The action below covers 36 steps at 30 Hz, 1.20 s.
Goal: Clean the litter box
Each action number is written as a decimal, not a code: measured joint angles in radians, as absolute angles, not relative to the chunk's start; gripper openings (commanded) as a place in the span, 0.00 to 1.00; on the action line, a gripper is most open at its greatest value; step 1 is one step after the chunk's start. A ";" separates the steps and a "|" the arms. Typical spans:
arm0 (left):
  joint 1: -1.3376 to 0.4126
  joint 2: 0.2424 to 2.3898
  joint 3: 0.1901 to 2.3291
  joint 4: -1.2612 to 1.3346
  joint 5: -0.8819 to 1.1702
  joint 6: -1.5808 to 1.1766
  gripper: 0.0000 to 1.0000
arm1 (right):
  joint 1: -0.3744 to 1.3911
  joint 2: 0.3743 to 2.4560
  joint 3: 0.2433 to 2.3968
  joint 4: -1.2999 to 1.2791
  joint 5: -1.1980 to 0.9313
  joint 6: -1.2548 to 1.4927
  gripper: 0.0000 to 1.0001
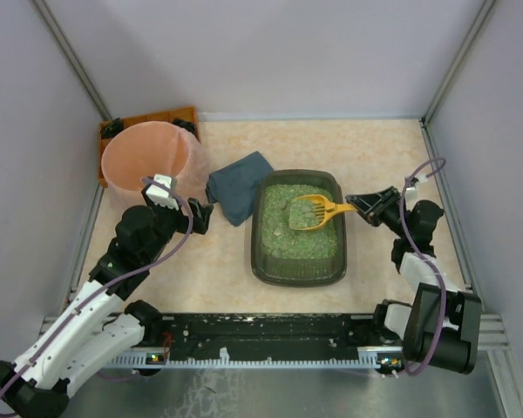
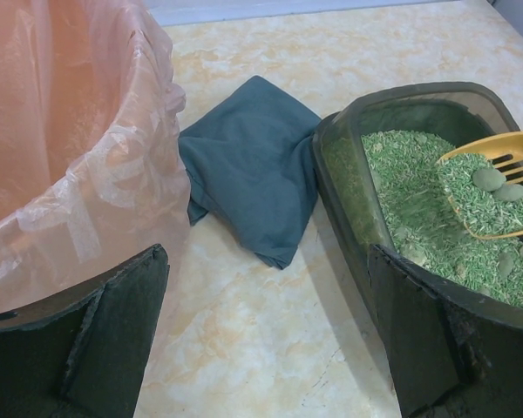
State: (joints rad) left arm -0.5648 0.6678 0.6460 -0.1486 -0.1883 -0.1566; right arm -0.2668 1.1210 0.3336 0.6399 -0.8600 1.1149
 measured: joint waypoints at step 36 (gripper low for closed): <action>-0.551 0.685 0.646 -0.138 -0.167 -0.157 0.99 | -0.274 1.159 0.275 0.828 -0.902 1.217 0.00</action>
